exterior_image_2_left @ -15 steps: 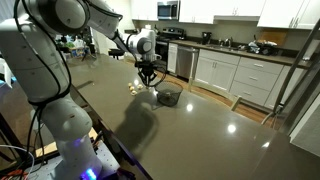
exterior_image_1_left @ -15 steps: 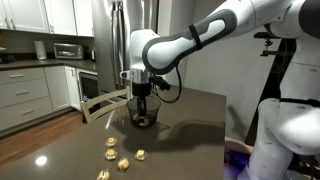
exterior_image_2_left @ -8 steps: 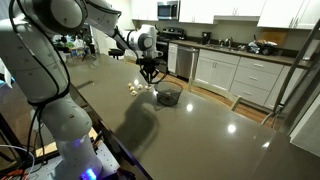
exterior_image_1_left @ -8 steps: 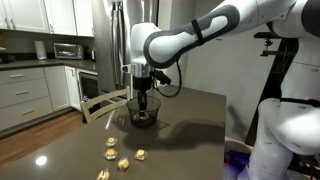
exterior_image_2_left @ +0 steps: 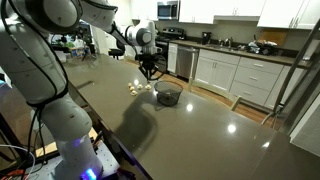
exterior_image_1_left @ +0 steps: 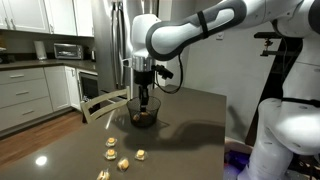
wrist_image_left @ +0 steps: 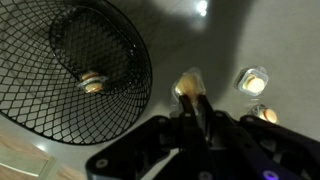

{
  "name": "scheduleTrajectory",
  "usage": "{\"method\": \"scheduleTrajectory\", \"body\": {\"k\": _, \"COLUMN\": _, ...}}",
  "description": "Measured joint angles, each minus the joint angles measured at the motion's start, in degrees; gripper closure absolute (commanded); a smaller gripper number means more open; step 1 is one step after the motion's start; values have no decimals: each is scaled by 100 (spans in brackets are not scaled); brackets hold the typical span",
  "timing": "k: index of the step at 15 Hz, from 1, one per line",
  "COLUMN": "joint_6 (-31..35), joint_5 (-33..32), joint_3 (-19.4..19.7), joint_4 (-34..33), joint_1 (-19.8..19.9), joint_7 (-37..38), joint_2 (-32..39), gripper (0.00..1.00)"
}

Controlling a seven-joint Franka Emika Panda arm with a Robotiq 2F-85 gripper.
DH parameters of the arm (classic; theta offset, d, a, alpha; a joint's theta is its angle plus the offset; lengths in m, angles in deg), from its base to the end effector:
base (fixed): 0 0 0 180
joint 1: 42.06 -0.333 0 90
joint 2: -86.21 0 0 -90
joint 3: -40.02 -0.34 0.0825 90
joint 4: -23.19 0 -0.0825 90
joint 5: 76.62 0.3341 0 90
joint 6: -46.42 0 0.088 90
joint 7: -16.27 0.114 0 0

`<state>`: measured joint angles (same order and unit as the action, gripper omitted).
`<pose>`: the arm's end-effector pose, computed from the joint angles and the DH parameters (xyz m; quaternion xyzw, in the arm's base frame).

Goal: Put the left most candy in the black bowl

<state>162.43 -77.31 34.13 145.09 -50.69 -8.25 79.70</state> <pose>0.4547 0.1186 0.4981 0.9417 0.3363 0.0041 0.0116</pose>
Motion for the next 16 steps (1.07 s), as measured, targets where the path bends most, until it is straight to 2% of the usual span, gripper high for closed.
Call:
{"method": "scheduleTrajectory", "body": {"k": 4, "joint_6": -2, "joint_5": -56, "joint_3": 40, "joint_4": -116, "joint_1": 29, "joint_7": 5, "joint_2": -5, "gripper": 92}}
{"method": "scheduleTrajectory", "body": {"k": 10, "joint_6": 25, "joint_5": -465, "joint_3": 209, "joint_4": -297, "joint_1": 223, "joint_7": 198, "joint_2": 113, "gripper": 93}}
{"method": "scheduleTrajectory", "body": {"k": 12, "joint_6": 25, "joint_5": -562, "joint_3": 256, "joint_4": -369, "joint_1": 290, "joint_7": 369, "joint_2": 184, "gripper": 63}}
{"method": "scheduleTrajectory", "body": {"k": 16, "joint_6": 26, "joint_5": -654, "joint_3": 304, "joint_4": -504, "joint_1": 382, "joint_7": 696, "joint_2": 328, "gripper": 38}}
